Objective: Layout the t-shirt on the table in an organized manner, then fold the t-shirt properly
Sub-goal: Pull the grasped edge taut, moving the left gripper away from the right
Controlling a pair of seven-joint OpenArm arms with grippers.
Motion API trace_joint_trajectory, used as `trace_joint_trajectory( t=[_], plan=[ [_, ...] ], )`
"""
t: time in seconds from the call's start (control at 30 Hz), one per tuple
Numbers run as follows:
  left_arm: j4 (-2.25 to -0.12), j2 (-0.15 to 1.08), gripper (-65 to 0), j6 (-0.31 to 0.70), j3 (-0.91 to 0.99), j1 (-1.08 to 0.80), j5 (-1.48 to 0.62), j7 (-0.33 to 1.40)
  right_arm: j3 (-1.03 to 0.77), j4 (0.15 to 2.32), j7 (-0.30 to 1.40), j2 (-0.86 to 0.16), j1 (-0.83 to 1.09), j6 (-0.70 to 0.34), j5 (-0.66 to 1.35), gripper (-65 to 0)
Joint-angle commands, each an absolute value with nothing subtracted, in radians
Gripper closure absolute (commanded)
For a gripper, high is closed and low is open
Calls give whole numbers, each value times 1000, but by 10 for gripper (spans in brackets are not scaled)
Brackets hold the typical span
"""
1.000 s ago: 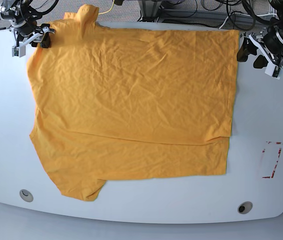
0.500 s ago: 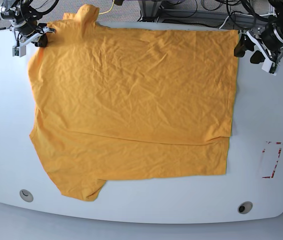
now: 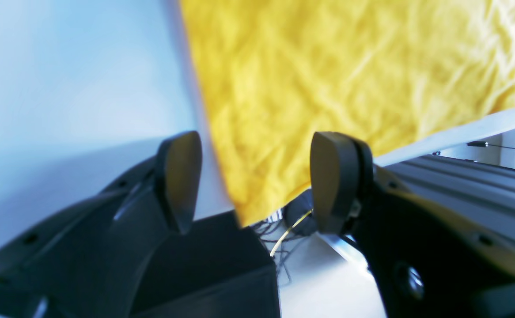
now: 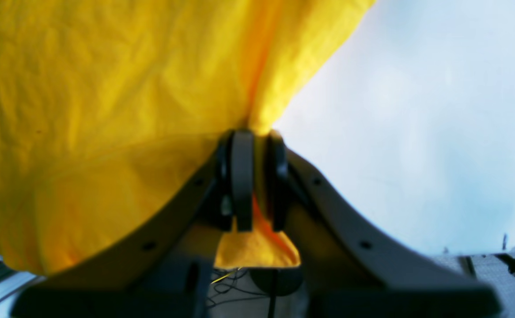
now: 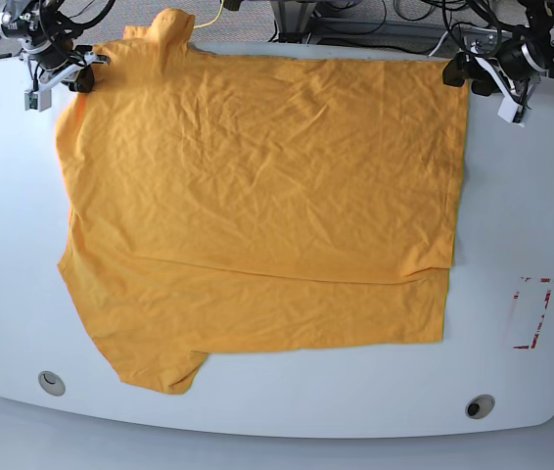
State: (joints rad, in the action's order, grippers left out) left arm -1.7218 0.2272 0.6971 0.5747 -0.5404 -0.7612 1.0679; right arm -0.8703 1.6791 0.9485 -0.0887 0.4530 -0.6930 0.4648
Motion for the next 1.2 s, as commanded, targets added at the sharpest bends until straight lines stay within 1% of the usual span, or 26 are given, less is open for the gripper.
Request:
trace_joint_trajectory(
  t=[0.0,0.17,0.43,0.57,0.67,0.73,0.77,0.8,0.93,1.0,1.07,1.17],
  plan=[
    [-1727,239,-367,698,579,-544,-705,1066,-866,1675,1007,-87,467,-698,433,-46],
    [-1725,237,-367,698,538,-542,-657,1066,-866,1675,1007,-87,467,-698,435,-46],
    [-1725,237,-365,698,437,-542,-657,1067,-866,1679,1007,-84,467,-698,435,-46],
    [-1732,237,-363,698,406,-545,-661,1067,-866,1716,1007,-81,469,-698,435,-46],
    [-1733,237,-315,698,400,-547,-662,1069,-868,1745,1007,-79,472,-698,435,-46],
    [-1733,237,-246,698,400,-547,-662,1069,-868,1764,1007,-79,472,-698,435,-46],
    [-1733,239,-224,698,400,-547,-662,1069,-868,1767,1009,-79,472,-698,435,-46],
    [-1733,239,-181,698,400,-547,-662,1069,-868,1770,1015,-79,472,-698,435,-46],
    [-1733,239,-88,698,400,-545,-659,1069,-868,1776,1021,-79,472,-698,435,-43],
    [-1733,240,-51,698,401,-542,-657,1069,-868,1776,1021,-77,472,-698,435,-33],
    [-1735,240,-33,698,401,-542,-657,1069,-868,1776,1021,-77,472,-698,435,0],
    [-1735,240,-15,698,403,-542,-657,1069,-868,1776,1021,-77,472,-698,435,0]
  ],
)
